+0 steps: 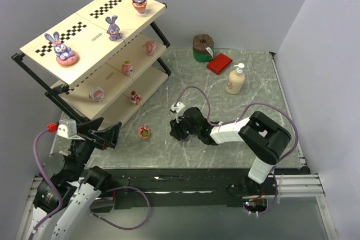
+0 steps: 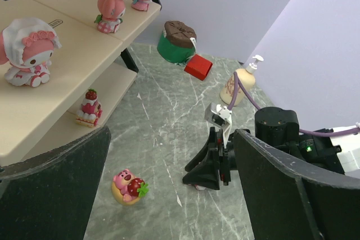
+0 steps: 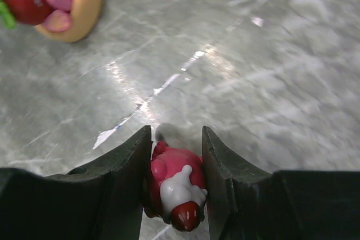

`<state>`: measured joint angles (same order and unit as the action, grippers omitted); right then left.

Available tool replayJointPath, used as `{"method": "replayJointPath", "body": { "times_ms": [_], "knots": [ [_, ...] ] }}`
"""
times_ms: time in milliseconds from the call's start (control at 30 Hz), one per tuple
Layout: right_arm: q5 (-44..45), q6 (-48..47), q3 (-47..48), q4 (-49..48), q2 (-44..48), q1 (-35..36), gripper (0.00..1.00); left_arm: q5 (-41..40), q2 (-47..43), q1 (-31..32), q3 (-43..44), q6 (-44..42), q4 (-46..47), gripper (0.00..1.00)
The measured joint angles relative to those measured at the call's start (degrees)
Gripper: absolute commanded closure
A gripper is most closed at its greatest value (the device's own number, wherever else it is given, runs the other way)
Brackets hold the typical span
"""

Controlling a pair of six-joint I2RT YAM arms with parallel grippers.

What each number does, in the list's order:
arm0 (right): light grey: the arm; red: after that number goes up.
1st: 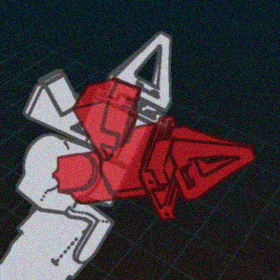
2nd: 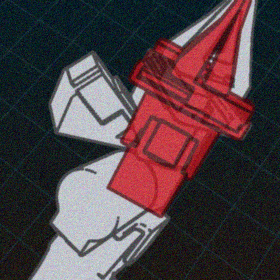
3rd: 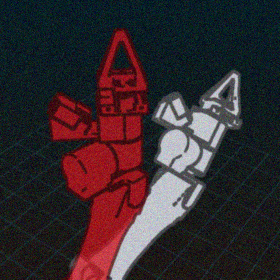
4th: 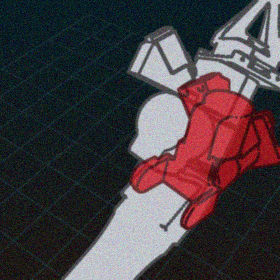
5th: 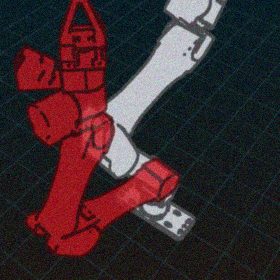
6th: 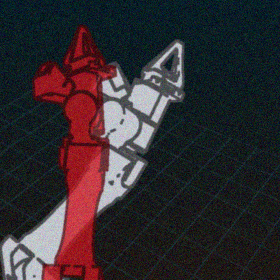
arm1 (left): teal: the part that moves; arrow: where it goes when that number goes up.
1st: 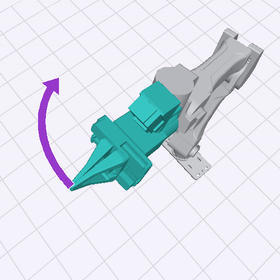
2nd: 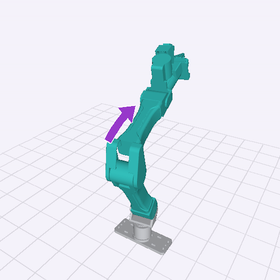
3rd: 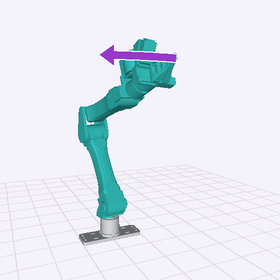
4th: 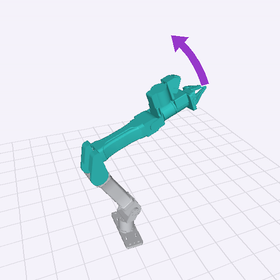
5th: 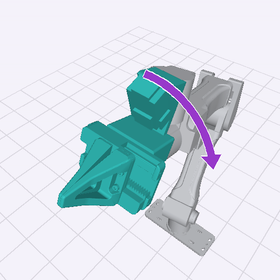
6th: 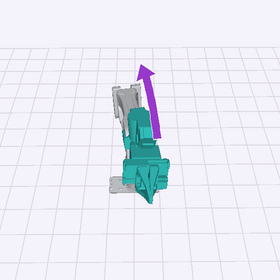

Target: Place and organize the plastic toys onto the shelf

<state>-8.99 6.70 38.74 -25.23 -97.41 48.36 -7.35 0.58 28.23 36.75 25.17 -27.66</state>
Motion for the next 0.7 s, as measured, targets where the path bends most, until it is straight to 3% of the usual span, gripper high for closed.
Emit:
{"method": "replayJointPath", "body": {
  "times_ms": [33,133,200,500,700],
  "knots": [
    [-0.9,-0.94,0.5,0.46,-0.22,0.04,0.57,0.0,0.0,0.0,0.0,0.0,0.02,0.03],
    [-1.64,-2.43,0.81,1.05,-0.28,0.15,0.13,0.0,0.0,0.0,0.0,-0.02,0.0,0.04],
    [-1.29,-2.49,0.79,0.63,-0.22,0.42,0.01,0.0,0.0,0.0,0.0,0.0,0.0,0.04],
    [11.63,0.13,-1.07,1.31,2.97,5.66,0.0,0.0,0.0,0.0,0.0,0.0,0.0,0.04],
    [26.88,11.02,-1.01,2.69,3.5,12.55,0.0,0.0,0.0,0.0,0.0,0.0,0.0,0.04]
  ]
}}
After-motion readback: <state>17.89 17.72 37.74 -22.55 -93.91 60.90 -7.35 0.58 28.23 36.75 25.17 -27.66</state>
